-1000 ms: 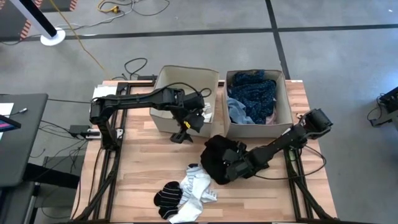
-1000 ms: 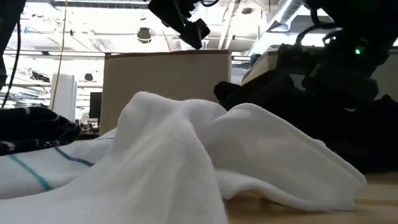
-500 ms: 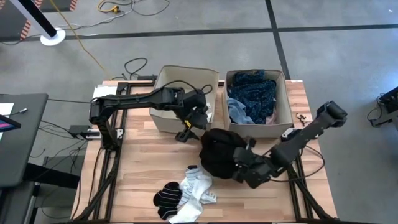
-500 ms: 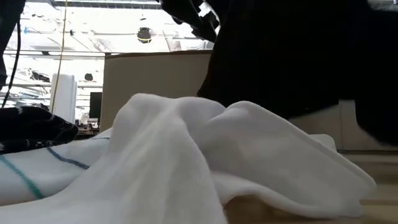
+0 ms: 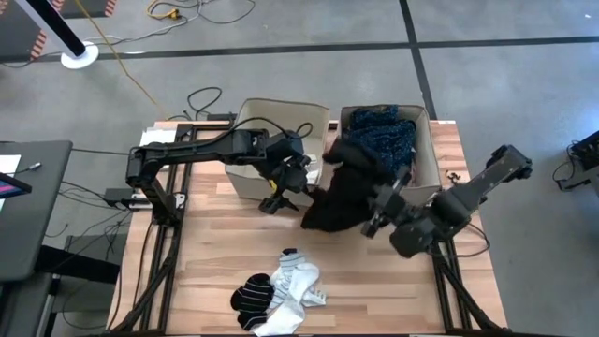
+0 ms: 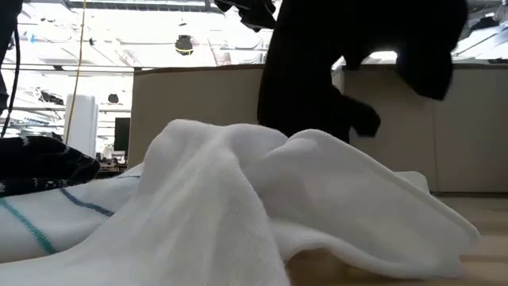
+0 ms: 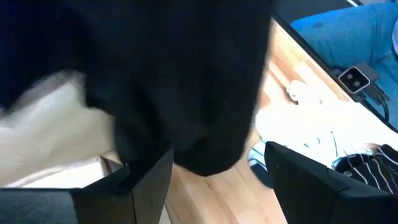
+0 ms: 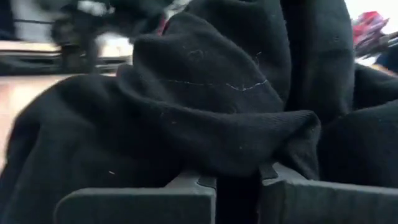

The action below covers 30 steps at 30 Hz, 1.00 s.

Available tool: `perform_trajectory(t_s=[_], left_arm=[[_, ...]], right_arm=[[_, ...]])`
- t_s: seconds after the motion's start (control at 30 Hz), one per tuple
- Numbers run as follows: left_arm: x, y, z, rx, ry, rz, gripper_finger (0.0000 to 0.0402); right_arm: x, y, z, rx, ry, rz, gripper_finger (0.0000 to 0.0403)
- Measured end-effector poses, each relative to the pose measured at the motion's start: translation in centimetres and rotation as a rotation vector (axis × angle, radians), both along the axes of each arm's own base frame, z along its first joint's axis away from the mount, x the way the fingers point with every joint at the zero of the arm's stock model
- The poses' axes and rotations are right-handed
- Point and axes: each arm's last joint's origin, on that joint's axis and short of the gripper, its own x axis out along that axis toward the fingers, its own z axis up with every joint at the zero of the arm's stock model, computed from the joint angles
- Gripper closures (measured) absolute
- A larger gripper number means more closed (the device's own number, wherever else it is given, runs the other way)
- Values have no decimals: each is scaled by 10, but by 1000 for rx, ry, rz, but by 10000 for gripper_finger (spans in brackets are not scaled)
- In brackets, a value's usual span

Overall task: Sort clothes
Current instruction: Put the black shirt into the right laundry organizer

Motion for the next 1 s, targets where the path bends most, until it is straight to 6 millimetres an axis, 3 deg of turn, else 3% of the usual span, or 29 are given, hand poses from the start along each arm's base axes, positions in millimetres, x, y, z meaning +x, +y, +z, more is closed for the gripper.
perform_trajectory(t_s=[0.3,0.47,0.6,0.83,1.0], left_arm=[[-6,-9,0,-7,48,-19,152],[-6,-9,2,14,37,3,152],[2,-5,7,75,-49,79,152],[20,16,36,94,-413,178,152],[28,36,56,-88,-654,79,150]], right_arm=[[-23,-50,61,-208,-21,-219,369],[-42,-67,89,-214,-69,-282,369],[-48,-67,98,-182,-99,-214,369],[-52,-61,99,-181,-100,-162,369],[-53,-60,100,-182,-100,-154,369]])
